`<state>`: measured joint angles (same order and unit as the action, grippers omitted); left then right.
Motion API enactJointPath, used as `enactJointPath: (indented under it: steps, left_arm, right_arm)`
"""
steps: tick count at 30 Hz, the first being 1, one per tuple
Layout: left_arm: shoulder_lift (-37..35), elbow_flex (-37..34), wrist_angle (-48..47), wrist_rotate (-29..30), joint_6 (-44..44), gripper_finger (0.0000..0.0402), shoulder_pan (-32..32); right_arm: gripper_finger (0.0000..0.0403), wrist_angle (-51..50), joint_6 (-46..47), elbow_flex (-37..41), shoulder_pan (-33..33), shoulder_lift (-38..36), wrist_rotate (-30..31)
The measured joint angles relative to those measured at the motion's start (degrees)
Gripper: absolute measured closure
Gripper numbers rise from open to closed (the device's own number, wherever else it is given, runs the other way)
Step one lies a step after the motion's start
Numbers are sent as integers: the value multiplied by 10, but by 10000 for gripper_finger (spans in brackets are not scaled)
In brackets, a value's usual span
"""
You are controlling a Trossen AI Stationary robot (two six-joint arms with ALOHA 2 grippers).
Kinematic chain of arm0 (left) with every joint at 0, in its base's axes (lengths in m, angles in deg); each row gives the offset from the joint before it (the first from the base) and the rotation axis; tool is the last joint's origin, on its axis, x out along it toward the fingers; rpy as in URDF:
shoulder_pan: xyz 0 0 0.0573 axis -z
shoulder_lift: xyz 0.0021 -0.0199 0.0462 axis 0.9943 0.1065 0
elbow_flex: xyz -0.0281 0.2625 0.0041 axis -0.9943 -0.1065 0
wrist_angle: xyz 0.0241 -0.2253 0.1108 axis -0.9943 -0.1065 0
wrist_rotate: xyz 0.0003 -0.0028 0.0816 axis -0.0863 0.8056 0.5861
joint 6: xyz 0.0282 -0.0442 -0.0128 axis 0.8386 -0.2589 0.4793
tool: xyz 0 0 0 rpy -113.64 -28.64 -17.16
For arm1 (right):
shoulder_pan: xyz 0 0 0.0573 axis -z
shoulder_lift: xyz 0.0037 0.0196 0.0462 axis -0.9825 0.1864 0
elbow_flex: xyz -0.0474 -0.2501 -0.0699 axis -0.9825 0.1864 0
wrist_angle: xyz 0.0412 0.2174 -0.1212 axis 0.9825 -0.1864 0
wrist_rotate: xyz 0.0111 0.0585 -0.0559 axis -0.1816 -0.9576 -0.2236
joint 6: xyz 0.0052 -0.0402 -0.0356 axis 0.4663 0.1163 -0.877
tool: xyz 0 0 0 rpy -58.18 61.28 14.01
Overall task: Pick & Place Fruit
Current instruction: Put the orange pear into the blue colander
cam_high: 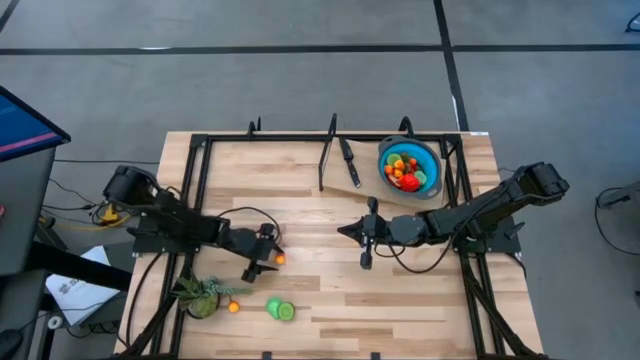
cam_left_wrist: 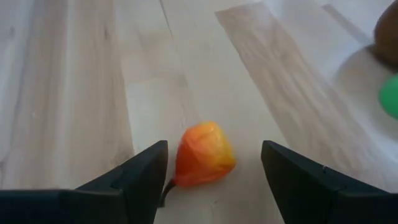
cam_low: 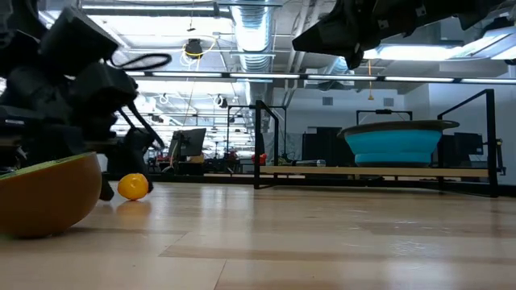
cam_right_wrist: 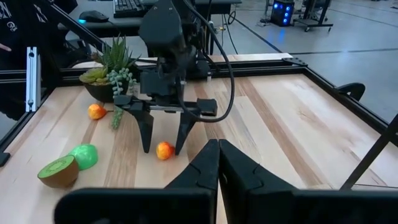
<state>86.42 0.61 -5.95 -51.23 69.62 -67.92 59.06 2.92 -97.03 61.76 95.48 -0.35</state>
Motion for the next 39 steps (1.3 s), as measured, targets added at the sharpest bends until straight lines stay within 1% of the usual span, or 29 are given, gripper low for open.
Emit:
enactJointPath:
  steps: [3,5,8,12,17,20,26,29,34,39]
  left_arm:
    - [21,7,7,-15,-1,147,-8]
    - [27,10,10,-16,-1,148,-12]
    - [27,11,10,-22,-1,163,-20]
    - [26,10,7,-44,-1,208,-28]
    - [26,10,7,-44,-3,270,-29]
    - [26,10,9,-43,-4,291,-29]
    - [18,10,16,-43,-32,292,-29]
    - [-2,10,20,-43,-62,294,-29]
    - [-60,14,28,-44,-119,296,-43]
    - [-125,34,30,-56,-145,297,-59]
  right_arm:
    - [402,-2,0,0,0,0,0]
    - [402,-2,0,0,0,0,0]
    - [402,-2,0,0,-1,0,0]
    - [402,-4,1,0,-1,0,0]
    - [402,-5,1,0,-1,0,0]
    - [401,-5,0,0,-1,0,0]
    - [402,-5,0,0,-4,0,-2]
    - [402,-6,-1,0,-10,0,-2]
    - [401,-35,-17,0,-21,-21,-3]
    - [402,-42,-71,0,-24,-53,-2]
